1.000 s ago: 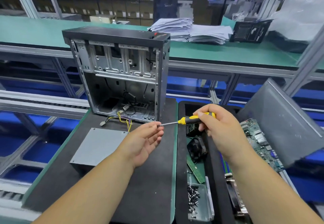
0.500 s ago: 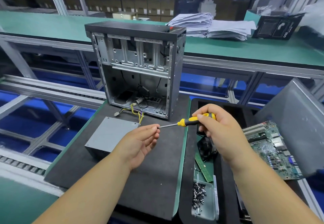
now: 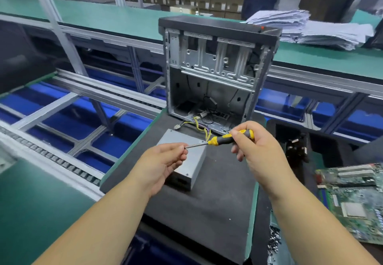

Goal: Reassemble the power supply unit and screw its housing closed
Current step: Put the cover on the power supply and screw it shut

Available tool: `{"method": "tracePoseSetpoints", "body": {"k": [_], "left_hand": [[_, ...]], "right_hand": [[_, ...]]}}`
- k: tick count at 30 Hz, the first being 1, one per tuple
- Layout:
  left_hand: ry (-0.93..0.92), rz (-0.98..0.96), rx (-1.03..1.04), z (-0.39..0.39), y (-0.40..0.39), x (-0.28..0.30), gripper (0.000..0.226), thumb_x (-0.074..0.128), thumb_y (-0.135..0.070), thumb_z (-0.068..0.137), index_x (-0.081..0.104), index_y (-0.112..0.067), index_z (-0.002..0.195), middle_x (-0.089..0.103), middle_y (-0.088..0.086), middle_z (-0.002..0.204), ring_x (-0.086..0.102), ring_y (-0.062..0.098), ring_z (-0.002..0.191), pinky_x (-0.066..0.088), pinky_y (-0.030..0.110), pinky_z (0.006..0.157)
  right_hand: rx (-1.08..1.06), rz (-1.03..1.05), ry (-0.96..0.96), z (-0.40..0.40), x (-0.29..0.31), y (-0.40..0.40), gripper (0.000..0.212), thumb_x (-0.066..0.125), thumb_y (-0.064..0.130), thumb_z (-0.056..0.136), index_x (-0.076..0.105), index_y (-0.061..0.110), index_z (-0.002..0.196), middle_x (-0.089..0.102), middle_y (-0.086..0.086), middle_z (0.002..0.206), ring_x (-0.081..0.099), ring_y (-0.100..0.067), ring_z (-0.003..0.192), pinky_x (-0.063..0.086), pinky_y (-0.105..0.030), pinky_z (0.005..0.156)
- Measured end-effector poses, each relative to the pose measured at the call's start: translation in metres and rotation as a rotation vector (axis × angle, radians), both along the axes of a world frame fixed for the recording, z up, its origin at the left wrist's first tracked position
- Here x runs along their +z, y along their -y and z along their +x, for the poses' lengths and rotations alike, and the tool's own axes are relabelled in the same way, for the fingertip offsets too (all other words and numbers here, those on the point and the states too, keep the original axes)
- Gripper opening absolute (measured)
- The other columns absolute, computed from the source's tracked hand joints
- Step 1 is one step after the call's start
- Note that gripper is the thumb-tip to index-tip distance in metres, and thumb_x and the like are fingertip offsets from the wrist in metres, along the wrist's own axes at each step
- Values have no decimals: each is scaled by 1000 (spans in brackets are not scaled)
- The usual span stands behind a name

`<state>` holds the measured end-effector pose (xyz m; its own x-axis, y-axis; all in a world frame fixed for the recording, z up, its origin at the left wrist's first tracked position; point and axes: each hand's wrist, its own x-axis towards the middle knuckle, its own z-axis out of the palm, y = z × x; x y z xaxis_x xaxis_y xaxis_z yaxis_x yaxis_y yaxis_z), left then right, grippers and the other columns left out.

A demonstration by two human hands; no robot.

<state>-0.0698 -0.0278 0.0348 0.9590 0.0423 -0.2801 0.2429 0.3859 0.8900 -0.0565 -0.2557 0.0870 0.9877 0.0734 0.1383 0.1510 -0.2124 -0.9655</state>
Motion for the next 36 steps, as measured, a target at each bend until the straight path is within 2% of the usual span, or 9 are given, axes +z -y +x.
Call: {"method": "tracePoseSetpoints", "body": {"k": [2,4,7,11,14,17,21,29,36], "left_hand": [[51,20,-24,1,-19,1,13,68,-12,86,79,-11,92,74,7,92,71,11,82,55,17,70],[108,0,-58,5,-38,3,27,70,-22,84,74,-13,109,74,7,108,71,14,99,56,20,81],[117,41,18,13,-71,-1,33,60,-22,95,62,-15,127,70,2,122,66,13,113,50,29,98],[105,754,-21,21,-111,-14,37,59,-4,88,69,-36,103,70,-14,104,64,-1,99,49,29,96],[148,1048,-225,27,-123,-23,42,62,-1,77,65,-41,89,65,-17,99,60,-1,94,51,28,90],[189,1207,-403,36,-128,-36,44,66,-5,77,60,-44,97,56,-17,108,56,2,102,48,24,91],[256,1252,-454,46,-132,-48,32,77,-20,79,64,-35,105,53,-14,108,56,6,101,48,28,91],[336,1219,-440,57,-143,-58,17,77,-26,80,63,-35,82,53,-16,94,56,-1,89,50,24,81],[354,1134,-441,62,-147,-61,16,77,-27,80,65,-36,75,58,-14,90,59,2,84,52,26,80]], "right_hand": [[22,14,-17,2,3,-19,9,58,33,90,62,27,85,66,4,66,54,-11,57,46,-24,58],[39,4,-16,4,6,-36,9,58,34,90,62,29,84,66,6,66,52,-11,57,45,-25,60],[35,-79,7,5,8,-59,11,58,29,93,61,30,83,64,13,63,47,-8,55,44,-19,54],[76,-305,16,7,7,-95,13,57,24,94,57,28,81,60,19,58,35,-6,48,32,-15,42],[104,-473,2,11,4,-122,10,55,28,92,55,30,82,62,9,66,39,-6,48,34,-21,46],[116,-552,-53,16,3,-145,10,53,29,92,54,32,83,67,16,71,47,-3,48,36,-23,47],[123,-635,-89,24,2,-167,9,54,30,93,54,30,84,71,19,79,50,1,54,36,-25,53],[131,-768,-113,32,1,-186,8,53,32,94,52,30,86,72,17,85,49,-6,56,42,-29,55],[243,-1037,21,39,16,-203,5,52,26,91,47,26,93,60,7,85,57,-15,77,46,-32,61]]}}
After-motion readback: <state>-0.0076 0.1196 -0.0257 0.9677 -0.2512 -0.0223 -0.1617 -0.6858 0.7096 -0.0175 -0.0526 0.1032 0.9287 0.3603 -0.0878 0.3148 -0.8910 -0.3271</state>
